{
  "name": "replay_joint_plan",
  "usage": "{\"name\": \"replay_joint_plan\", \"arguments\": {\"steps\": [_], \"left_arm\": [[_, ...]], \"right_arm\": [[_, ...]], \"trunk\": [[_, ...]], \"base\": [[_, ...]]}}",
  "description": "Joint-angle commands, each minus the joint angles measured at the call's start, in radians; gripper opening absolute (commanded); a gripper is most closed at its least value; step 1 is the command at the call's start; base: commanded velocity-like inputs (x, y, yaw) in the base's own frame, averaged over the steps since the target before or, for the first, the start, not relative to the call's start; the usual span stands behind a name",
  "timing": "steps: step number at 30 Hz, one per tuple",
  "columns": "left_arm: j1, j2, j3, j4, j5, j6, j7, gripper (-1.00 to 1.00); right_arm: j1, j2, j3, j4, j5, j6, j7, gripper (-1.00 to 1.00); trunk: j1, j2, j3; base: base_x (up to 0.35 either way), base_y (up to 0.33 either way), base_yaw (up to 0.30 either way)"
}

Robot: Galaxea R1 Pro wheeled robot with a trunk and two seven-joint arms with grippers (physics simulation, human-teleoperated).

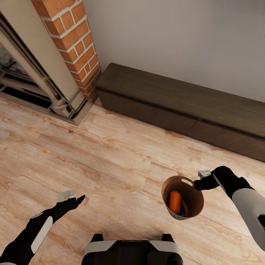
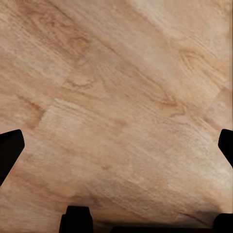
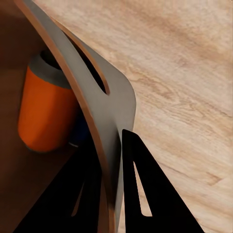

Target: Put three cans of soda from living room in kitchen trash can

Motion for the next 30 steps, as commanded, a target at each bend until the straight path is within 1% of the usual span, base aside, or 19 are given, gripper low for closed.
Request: {"name": "replay_joint_plan", "arguments": {"steps": [1,7,10,14,18,30], "left_arm": [[0.0,0.0,0.0,0.0,0.0,0.0,0.0,1.0],[0.0,-0.001,-0.001,0.0,-0.001,0.0,0.0,1.0],[0.0,-0.002,-0.001,0.0,-0.001,0.0,0.0,1.0],[0.0,-0.006,-0.001,0.0,-0.001,0.0,0.0,1.0],[0.0,-0.008,-0.001,0.0,-0.001,0.0,0.0,1.0],[0.0,-0.013,-0.001,0.001,-0.002,0.0,0.001,1.0]], "right_arm": [[0.0,0.0,0.0,0.001,-0.008,0.006,0.005,-1.0],[0.0,0.002,0.0,0.0,-0.008,0.006,0.006,-1.0],[0.002,0.007,0.0,-0.023,-0.008,0.006,0.006,-1.0],[0.051,0.016,-0.002,-0.124,-0.008,0.012,0.007,-1.0],[0.075,0.018,-0.003,-0.174,-0.008,0.019,0.007,-1.0],[0.084,0.019,-0.003,-0.192,-0.008,0.02,0.009,-1.0]], "trunk": [[0.0,0.0,0.002],[0.0,0.0,0.011],[0.0,0.0,0.016],[0.0,0.0,0.022],[0.0,0.0,0.028],[0.0,0.0,0.047]], "base": [[0.0,0.0,0.0],[0.0,0.0,0.0],[0.0,0.0,0.0],[0.0,0.0,0.0],[0.0,0.0,0.0],[0.0,0.0,0.0]]}}
